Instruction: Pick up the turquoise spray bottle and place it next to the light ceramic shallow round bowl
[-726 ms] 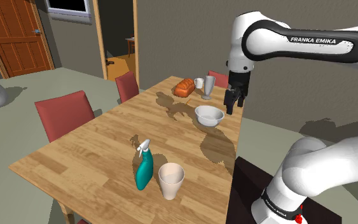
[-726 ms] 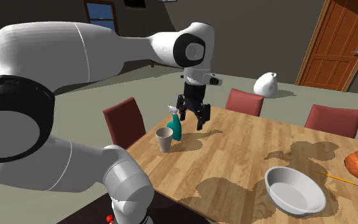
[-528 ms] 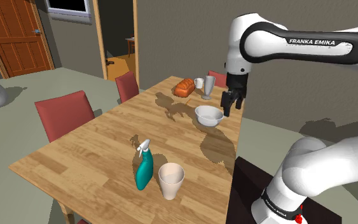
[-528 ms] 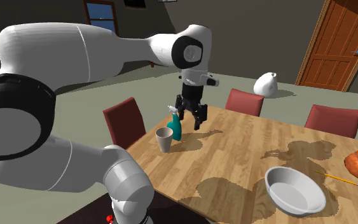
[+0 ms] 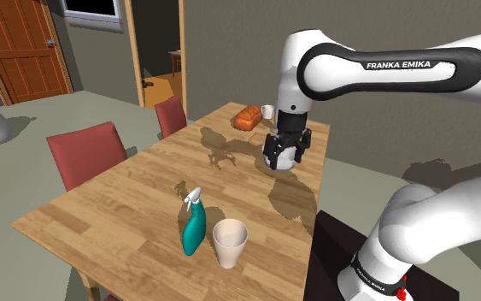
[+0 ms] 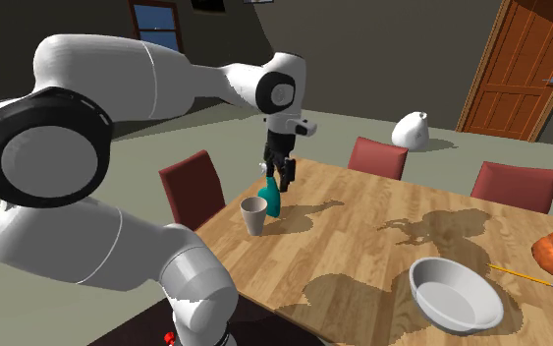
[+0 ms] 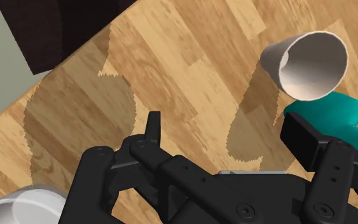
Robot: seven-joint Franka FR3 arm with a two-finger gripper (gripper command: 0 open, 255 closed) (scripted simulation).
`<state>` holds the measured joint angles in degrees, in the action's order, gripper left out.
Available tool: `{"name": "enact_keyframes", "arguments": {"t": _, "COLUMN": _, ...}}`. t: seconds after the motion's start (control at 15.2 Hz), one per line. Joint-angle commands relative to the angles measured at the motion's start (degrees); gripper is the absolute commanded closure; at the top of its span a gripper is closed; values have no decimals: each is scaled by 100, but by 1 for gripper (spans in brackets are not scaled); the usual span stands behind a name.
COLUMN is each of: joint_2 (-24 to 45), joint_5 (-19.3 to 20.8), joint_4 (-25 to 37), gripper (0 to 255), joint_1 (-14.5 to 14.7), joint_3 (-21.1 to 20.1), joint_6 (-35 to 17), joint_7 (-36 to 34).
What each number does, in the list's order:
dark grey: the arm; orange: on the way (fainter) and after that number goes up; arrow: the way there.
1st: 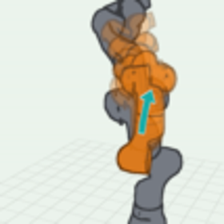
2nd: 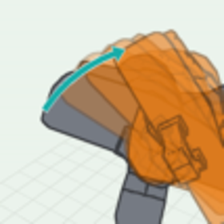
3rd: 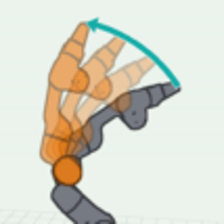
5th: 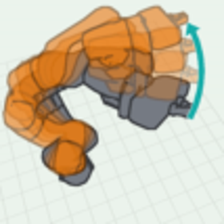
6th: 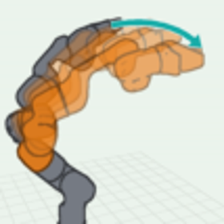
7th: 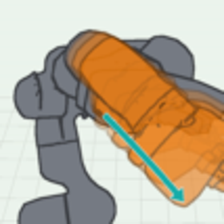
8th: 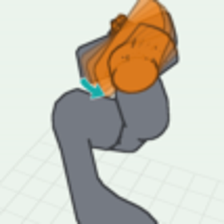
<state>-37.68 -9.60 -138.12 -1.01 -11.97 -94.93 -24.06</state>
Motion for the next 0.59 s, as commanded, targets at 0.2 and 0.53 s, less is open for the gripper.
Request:
{"name": "enact_keyframes", "arguments": {"t": 0.2, "joint_2": 557, "joint_5": -468, "joint_4": 99, "gripper": 0, "joint_1": -48, "joint_3": -648, "joint_6": -734, "joint_7": -1284}}
{"name": "enact_keyframes", "arguments": {"t": 0.53, "joint_2": 1380, "joint_5": -639, "joint_4": 506, "gripper": 0, "joint_1": -200, "joint_3": -1262, "joint_6": -1455, "joint_7": -2533}}
